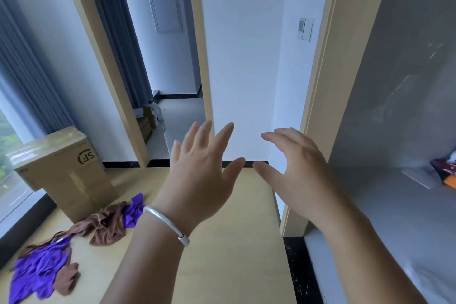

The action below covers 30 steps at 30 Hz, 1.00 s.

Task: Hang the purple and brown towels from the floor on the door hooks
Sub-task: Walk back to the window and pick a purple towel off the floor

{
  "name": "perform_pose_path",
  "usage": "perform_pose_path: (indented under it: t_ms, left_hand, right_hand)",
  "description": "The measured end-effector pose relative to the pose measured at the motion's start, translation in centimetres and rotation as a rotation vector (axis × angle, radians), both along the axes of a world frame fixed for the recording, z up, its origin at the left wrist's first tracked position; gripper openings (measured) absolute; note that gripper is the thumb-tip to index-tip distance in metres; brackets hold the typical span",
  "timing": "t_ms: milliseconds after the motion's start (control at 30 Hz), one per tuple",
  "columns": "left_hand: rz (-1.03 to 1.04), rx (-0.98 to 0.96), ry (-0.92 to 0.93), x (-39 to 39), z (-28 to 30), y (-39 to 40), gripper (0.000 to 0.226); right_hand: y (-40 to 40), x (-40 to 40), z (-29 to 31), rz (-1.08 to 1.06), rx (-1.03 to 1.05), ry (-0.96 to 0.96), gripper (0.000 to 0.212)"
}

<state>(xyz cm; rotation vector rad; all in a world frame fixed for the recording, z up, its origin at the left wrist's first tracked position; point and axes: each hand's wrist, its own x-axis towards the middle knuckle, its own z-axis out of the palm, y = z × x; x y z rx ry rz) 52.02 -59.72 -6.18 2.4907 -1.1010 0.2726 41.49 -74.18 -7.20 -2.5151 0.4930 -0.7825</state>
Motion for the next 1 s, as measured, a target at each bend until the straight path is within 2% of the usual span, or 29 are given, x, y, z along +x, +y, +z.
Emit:
perform_pose_path:
  t_ms: [233, 600, 767, 1000]
  left_hand:
    - [0.059, 0.038, -0.028, 5.9, 0.7, -9.4, 0.063]
    - [0.003, 0.003, 0.022, 15.6, -0.6, -19.3, 0.068]
    - [0.008, -0.010, 0.021, 23.5, -0.8, -22.4, 0.066]
    - [0.015, -0.027, 0.032, 38.1, 0.2, -25.5, 0.064]
  right_hand:
    - [-10.1, 5.8, 1.5, 0.018, -0.031, -0.021, 0.051]
    - [-18.7, 13.9, 0.3, -0.059, -0.020, 0.011, 0.050]
    - [-22.0, 21.3, 0.3, -0.073, -0.045, 0.046, 0.049]
    - [-26.2, 36.4, 1.1, -0.047, -0.075, 0.058, 0.050]
